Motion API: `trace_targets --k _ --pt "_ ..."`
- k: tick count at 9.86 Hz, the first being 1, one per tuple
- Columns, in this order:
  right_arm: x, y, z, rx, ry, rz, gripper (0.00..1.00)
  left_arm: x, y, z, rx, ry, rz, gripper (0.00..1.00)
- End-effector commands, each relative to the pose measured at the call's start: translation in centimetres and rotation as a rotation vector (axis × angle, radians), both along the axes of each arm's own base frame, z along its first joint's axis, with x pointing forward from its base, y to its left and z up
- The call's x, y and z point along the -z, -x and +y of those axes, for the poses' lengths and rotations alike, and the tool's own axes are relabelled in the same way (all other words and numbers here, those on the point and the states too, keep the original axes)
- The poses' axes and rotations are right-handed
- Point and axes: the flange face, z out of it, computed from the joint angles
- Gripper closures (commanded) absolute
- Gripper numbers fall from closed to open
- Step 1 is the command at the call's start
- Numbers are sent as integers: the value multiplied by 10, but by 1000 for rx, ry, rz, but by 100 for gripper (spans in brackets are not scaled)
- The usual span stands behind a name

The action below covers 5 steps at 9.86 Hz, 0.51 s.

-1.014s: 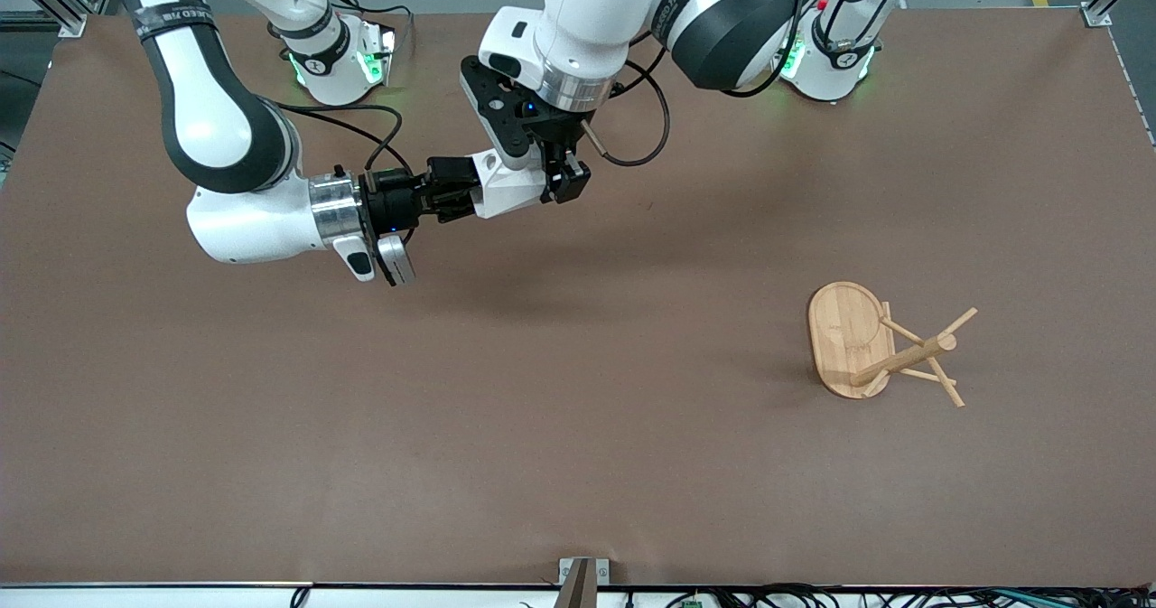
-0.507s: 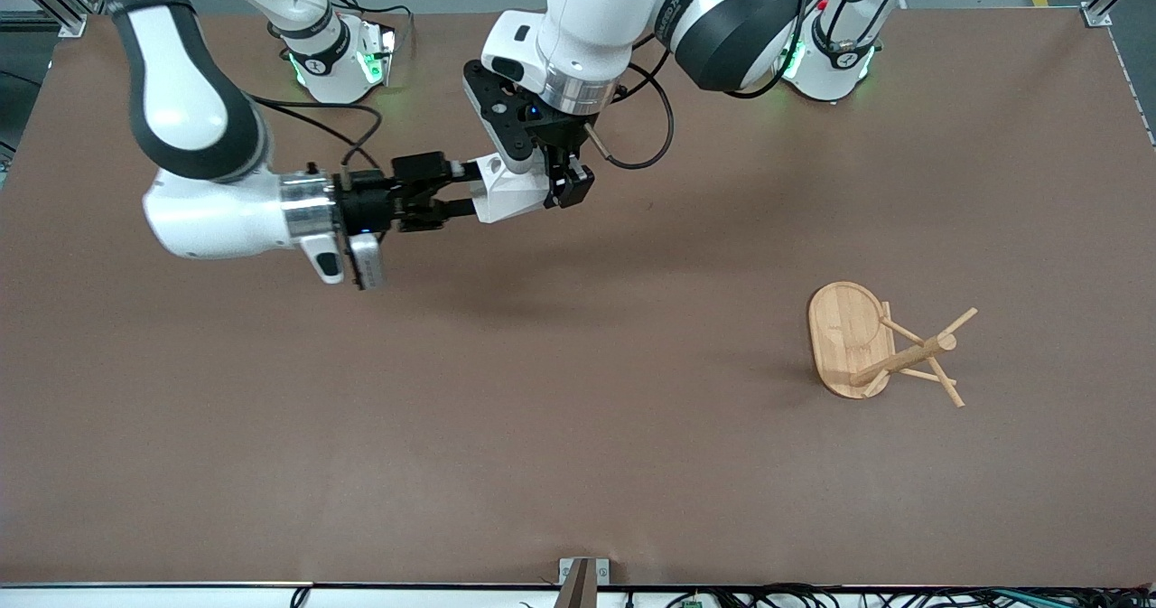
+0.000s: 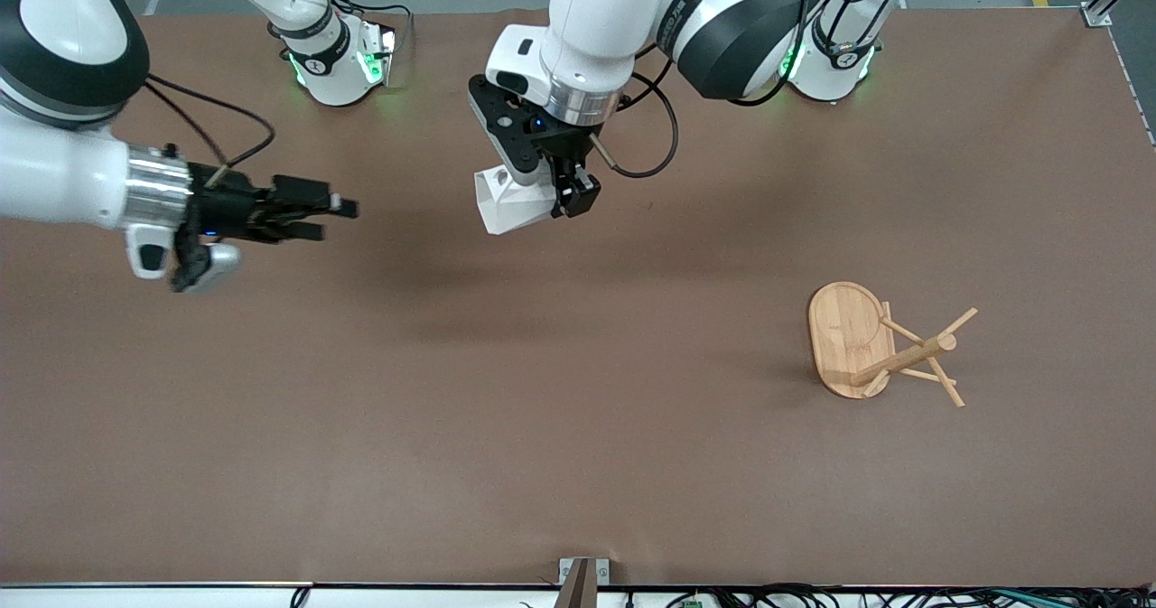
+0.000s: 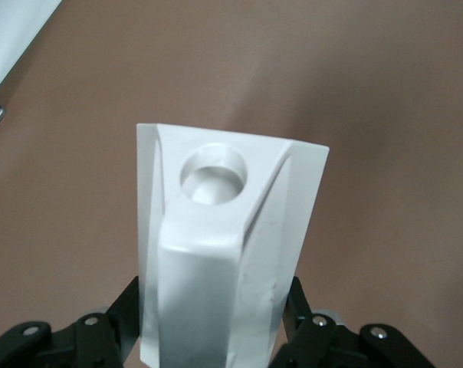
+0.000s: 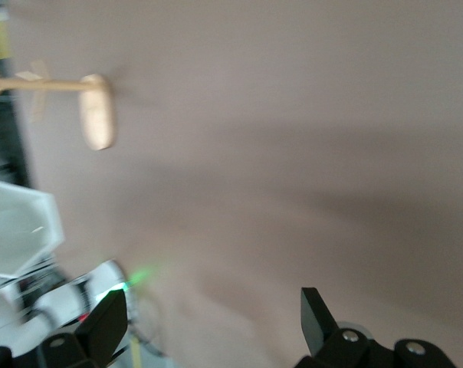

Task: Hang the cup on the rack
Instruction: 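Open the right gripper and withdraw it while the left gripper holds the cup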

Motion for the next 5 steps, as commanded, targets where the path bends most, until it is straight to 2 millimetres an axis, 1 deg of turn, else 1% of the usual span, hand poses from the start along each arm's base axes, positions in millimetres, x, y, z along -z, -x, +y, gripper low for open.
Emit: trace_targets --k 1,2,3,4,5 --pt "-24 -8 -57 9 304 -80 0 26 -16 21 -144 -61 65 99" --pt "-50 -14 -80 16 416 -141 0 25 -17 27 -238 -76 95 99" --pt "-68 -18 -103 46 464 -174 0 17 -26 44 -359 -80 114 99" --pt "-90 -19 -126 82 510 -208 0 13 -36 60 -443 -92 128 99" --pt "-96 -17 -138 98 532 -209 0 9 -48 82 -515 -99 142 99"
